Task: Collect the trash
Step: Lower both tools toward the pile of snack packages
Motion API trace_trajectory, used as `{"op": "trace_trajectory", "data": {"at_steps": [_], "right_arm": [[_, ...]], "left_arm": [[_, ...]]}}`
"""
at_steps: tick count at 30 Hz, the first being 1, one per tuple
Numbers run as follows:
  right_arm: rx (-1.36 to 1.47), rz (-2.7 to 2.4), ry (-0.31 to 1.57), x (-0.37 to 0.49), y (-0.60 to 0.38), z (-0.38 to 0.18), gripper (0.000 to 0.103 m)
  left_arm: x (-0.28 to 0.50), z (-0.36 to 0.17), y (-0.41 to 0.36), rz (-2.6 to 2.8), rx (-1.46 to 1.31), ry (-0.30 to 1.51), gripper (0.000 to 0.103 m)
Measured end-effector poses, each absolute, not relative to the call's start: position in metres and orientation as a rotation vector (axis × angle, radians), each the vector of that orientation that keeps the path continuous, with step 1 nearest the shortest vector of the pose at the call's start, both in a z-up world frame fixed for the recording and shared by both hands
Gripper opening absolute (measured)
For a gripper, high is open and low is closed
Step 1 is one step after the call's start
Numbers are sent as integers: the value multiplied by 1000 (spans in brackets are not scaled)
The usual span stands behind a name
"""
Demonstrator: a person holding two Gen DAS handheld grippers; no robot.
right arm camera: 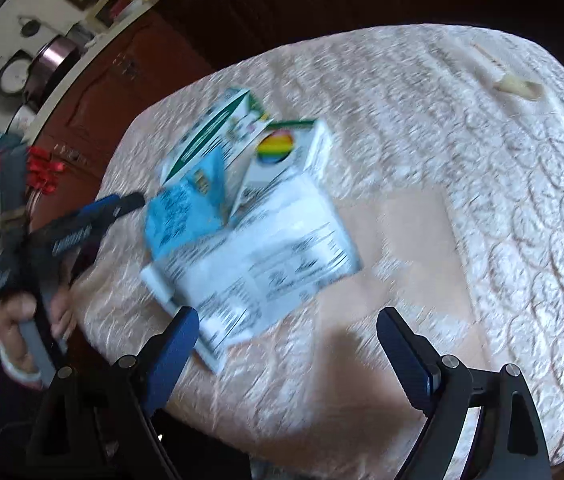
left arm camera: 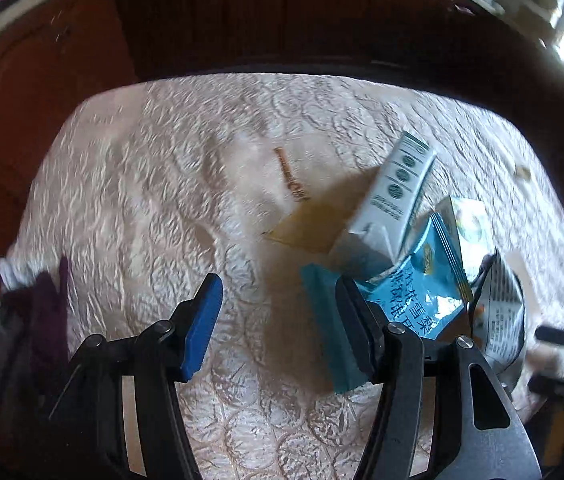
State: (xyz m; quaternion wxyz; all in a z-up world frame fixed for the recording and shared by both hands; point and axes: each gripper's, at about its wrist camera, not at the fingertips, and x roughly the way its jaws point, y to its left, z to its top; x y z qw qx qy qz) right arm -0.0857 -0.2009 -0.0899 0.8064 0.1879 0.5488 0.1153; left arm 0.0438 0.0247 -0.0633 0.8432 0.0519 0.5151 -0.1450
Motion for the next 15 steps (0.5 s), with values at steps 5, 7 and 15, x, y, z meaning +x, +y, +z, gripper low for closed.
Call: {"op": "trace_trajectory", "data": {"at_steps": [5,7,15], "right_arm": [[348,288,1182,-91,-180,-90,89],[328,299,1199,-91,-170,-96,89],[199,122,1146,-89,-185,-100,89]], "left_arm": [[45,-69,32,-260,102,1102,57],[45,-72,34,-246,80,1102,57],[47,-94,19,-346,6,1223,57]]}}
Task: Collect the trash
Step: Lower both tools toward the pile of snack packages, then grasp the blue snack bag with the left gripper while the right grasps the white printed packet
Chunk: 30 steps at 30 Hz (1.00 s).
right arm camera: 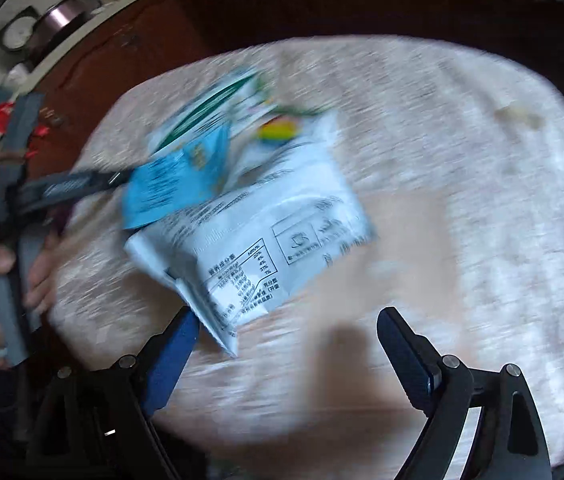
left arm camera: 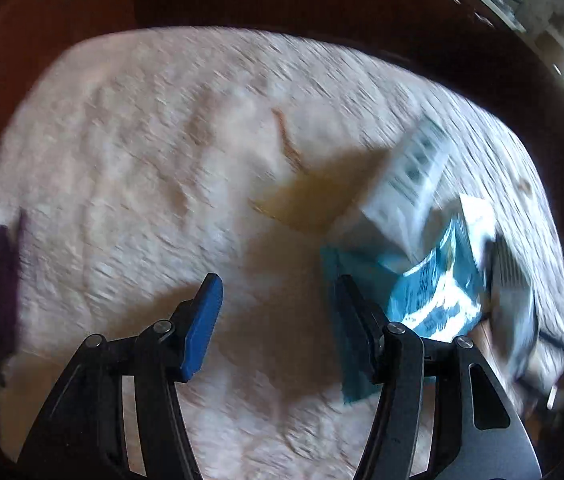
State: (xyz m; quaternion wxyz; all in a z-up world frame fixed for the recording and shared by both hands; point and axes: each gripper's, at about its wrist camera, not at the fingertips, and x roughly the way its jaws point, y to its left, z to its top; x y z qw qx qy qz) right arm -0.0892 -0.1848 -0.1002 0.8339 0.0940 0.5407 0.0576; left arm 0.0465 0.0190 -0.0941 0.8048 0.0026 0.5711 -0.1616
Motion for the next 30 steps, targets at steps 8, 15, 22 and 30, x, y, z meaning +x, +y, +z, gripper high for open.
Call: {"op": "trace_trajectory", "data": {"at_steps": [8,15,22,30], "right_arm": [[249,-58,1138,-103,-268,-90,89],[430,-54,1078,-121,-314,-72,89],[576,82,1049,-86,-299,-71,89],[552,140,1130,-35,-265,-86,93]], "left_arm": [[-3,-78,-16,-553,141,1225,57],[-13,-45,-30,-621,237,1060,73],[-19,-56,-74,-739,388,1038,73],[-15,-76,-95,-753,472,1043,73]]}}
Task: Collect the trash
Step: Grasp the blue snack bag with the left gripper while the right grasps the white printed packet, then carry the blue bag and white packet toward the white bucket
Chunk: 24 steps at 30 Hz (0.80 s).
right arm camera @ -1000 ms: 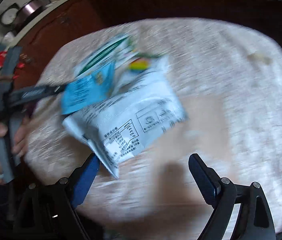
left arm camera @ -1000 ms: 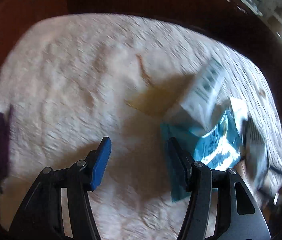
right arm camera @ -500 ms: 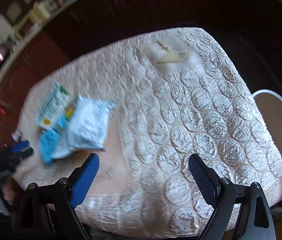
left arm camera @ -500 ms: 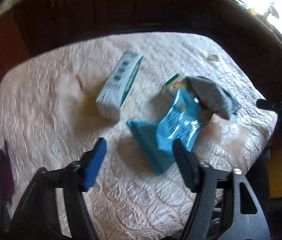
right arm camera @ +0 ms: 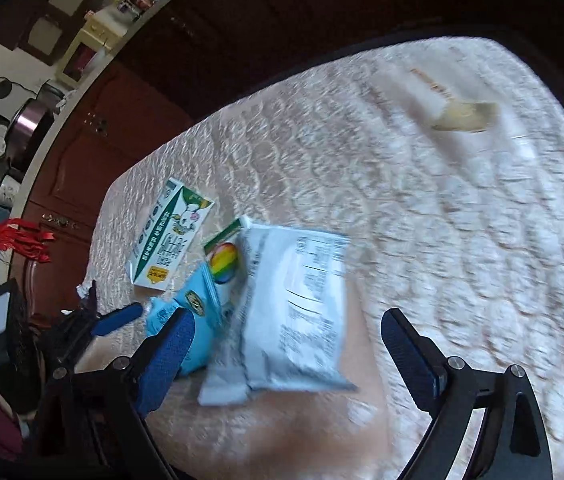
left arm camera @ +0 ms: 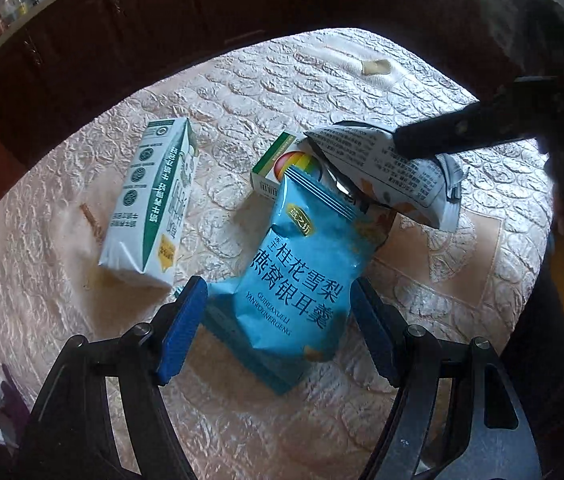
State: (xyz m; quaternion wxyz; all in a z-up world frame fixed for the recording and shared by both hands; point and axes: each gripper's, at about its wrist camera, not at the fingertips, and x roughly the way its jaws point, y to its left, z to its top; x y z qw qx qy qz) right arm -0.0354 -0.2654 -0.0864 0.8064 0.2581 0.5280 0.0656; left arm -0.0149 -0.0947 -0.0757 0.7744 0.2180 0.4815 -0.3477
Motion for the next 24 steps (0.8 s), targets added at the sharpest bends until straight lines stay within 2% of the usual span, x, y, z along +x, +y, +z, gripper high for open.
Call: {"op": "trace_trajectory", "data": {"at_steps": [3,4,5,6,10,11,12,13,14,17,18,24], "right_arm": [[564,165,1187,-27,-257,-102,93],[562,181,1194,-26,-254,-107,90],[549,185,1192,-26,-253,-110,76],[535,176,1189,-28,-254,-112,67],[534,148,1119,-47,-271,-105,65],[515,135,1102,-54,-276,-100,65],[501,126,1093,-57,-279,-97,65],[483,112,1084,-62,-284,-93,65],[474,103,1078,-66,-288,-90,65],[500,98,1054,-81,-301,-85,65],[509,99,1046,-86,-307,-84,65],[533,100,1004,-107,-314,-78,65]], "left_arm": [[-8,-83,-103,-747,482,1054,73],[-5,-86,-107,-735,486,1058,73],[-4,-87,-108,-724,489,1063,73],[-2,-89,-110,-713,495,1068,73],[-4,-99,-118,-673,563,1069,70],[-5,-104,-121,-664,584,1074,55],[-6,-106,-123,-661,594,1079,45],[-8,-108,-125,-650,611,1072,44],[-10,-107,-126,-646,620,1063,39],[-7,-98,-120,-631,584,1055,14],[-2,-92,-115,-634,523,1076,9],[-7,-70,-100,-632,430,1065,7]]}}
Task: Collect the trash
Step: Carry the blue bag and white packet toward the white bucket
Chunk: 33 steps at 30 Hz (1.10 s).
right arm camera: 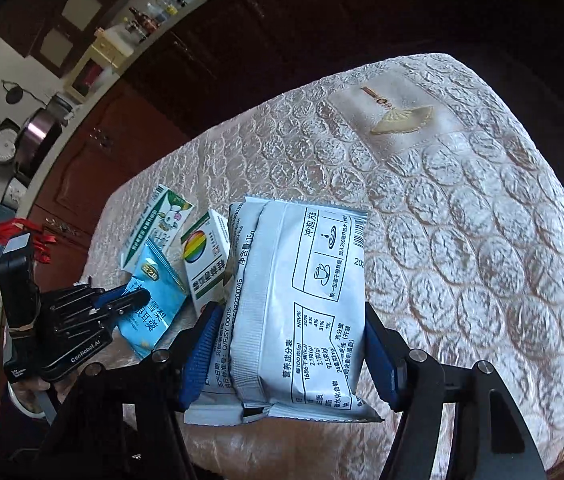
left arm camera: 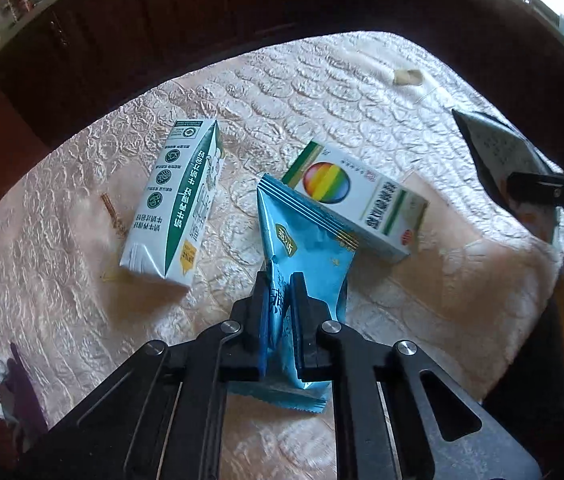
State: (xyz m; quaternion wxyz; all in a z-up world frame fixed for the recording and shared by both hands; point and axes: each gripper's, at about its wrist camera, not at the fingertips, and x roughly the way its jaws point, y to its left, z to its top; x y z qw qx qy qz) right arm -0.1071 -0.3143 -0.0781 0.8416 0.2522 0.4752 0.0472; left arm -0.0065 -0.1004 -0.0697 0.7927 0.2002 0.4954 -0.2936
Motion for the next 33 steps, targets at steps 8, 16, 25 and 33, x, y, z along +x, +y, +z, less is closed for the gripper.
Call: {"op": "trace_trajectory", "data": {"at_steps": [8,16,25,33], "right_arm": [[528,86,950,-129,-317,-63,65],[534,10,898,-155,-347,-48,65],[587,-101,833,-192,-402,-38,65],[659,-218,793,-232,-455,-38,65]], "left_arm": [[-29,-32,-111,-656,351,998,7],[-46,-8,-166,-722,317,943,7],[-66,-1,-250,-804,325,924,7],[-85,-3,-322,-876,367,919,7]]}}
